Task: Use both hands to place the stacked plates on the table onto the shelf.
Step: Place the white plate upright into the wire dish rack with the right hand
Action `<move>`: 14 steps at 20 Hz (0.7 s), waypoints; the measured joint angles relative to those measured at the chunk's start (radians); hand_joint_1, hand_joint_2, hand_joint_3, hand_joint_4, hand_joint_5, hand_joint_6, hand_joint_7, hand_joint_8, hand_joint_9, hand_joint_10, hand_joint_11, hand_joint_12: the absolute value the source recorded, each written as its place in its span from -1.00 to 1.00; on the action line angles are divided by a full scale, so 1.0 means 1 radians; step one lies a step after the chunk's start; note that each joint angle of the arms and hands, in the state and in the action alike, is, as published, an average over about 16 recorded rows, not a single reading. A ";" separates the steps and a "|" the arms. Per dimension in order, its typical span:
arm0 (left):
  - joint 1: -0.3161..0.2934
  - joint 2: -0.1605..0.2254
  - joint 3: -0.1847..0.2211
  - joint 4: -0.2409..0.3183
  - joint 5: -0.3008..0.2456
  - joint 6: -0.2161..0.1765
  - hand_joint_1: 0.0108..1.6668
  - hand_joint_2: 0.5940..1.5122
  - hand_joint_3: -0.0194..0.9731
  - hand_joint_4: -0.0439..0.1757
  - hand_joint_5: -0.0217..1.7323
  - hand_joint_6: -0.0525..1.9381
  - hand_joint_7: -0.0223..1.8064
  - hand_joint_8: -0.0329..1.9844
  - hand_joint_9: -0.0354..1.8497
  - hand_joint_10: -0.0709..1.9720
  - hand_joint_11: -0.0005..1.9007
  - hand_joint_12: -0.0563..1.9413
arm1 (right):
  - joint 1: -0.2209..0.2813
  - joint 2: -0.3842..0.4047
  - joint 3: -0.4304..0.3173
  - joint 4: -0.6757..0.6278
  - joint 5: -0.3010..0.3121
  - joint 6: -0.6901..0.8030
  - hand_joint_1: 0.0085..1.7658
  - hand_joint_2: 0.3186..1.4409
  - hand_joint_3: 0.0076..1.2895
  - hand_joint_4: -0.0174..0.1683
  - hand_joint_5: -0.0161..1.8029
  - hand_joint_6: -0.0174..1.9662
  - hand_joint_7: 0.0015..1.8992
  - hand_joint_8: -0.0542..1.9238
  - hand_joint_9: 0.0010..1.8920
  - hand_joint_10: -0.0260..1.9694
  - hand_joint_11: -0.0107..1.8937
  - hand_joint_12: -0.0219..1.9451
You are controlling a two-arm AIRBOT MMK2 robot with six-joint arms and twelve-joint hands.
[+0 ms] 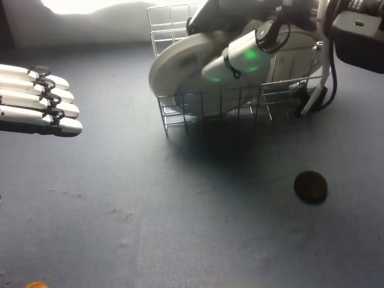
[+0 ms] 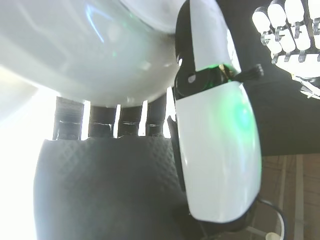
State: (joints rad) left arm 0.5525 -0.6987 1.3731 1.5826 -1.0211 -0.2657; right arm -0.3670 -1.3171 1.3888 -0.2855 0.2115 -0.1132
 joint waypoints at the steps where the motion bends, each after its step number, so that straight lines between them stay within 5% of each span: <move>1: 0.000 0.000 0.000 0.000 0.000 0.000 -1.00 0.14 -0.93 -0.58 -0.89 -0.93 -0.90 -0.97 -0.92 -0.92 -0.98 -0.92 | 0.000 0.000 0.000 0.000 0.001 0.000 0.38 0.21 -0.99 -0.86 0.01 -0.42 0.13 -0.53 0.27 -0.96 -0.21 0.12; 10: -0.001 0.000 -0.007 0.001 -0.003 0.000 -1.00 0.14 -0.93 -0.58 -0.89 -0.93 -0.90 -0.97 -0.92 -0.92 -0.98 -0.92 | 0.015 0.004 0.000 0.002 0.019 -0.010 0.33 0.23 -1.00 -0.84 -0.03 -0.92 0.06 -0.91 0.08 -0.96 -0.45 0.16; 14: -0.007 0.000 -0.016 0.002 -0.006 0.000 -1.00 0.15 -0.93 -0.58 -0.88 -0.93 -0.90 -0.97 -0.92 -0.92 -0.98 -0.92 | 0.038 0.022 -0.010 0.002 0.035 -0.038 0.31 0.22 -1.00 -0.84 -0.06 -0.93 0.02 -0.92 0.02 -0.96 -0.52 0.18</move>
State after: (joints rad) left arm 0.5456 -0.6983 1.3568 1.5844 -1.0268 -0.2653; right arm -0.3290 -1.2954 1.3791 -0.2839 0.2464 -0.1515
